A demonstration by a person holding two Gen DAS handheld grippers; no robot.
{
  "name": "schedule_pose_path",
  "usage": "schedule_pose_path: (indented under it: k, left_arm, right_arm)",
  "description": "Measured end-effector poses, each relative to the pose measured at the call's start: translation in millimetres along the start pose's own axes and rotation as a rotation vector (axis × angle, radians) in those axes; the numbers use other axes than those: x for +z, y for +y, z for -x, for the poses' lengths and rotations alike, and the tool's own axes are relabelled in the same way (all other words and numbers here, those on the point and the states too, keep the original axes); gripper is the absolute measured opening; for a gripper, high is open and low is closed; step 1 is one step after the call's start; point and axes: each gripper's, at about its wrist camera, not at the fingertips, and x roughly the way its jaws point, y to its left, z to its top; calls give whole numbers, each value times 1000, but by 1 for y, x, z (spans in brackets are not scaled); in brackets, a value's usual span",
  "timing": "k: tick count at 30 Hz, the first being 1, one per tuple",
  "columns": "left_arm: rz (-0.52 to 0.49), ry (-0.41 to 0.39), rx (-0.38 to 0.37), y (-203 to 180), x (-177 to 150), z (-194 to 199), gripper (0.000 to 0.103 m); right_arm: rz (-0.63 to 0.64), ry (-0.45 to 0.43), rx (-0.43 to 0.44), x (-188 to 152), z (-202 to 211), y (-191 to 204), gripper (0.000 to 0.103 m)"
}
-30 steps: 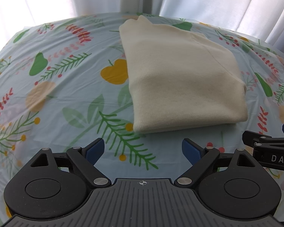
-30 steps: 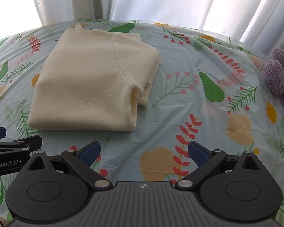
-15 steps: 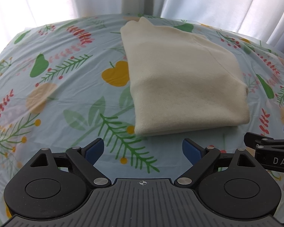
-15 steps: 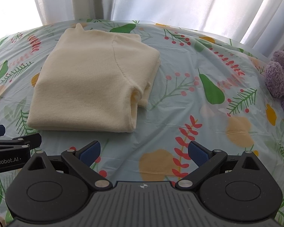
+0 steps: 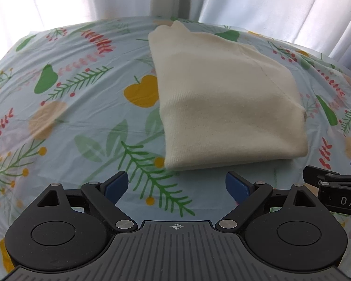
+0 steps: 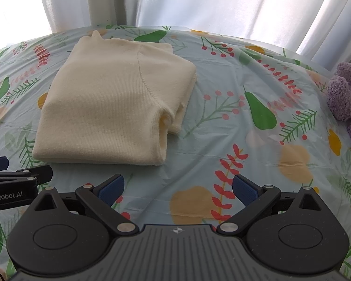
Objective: Fold small clothes
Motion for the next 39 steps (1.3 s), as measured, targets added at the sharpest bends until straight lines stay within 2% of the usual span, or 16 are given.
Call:
schedule_pose_path:
  k: [39]
  left_arm:
    - [-66, 3, 12, -13, -4, -2, 95]
  right_arm:
    - [-2, 1, -17, -1, -4, 1, 99]
